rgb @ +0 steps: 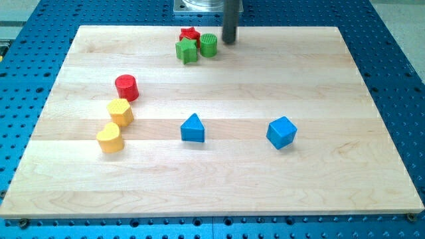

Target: Place the red star above the vertical line blocks

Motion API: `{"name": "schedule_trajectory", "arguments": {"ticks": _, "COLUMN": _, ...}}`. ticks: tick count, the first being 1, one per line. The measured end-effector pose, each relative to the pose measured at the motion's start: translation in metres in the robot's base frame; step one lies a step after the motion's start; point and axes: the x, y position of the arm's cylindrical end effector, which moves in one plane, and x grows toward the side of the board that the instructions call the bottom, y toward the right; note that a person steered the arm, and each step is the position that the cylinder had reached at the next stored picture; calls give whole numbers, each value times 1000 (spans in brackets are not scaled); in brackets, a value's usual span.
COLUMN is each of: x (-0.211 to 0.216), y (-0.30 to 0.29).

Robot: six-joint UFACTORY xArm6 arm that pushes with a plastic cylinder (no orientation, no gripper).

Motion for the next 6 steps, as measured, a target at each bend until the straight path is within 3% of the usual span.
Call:
{"name": "schedule_trajectory", "arguments": {"ticks": 2, "x": 28, "y": -146}}
{"name": "schedule_trajectory", "arguments": {"ticks": 3, "x": 56, "y": -163}}
{"name": "schedule_trajectory", "arguments": {"ticks": 6, "x": 57, "y": -199}}
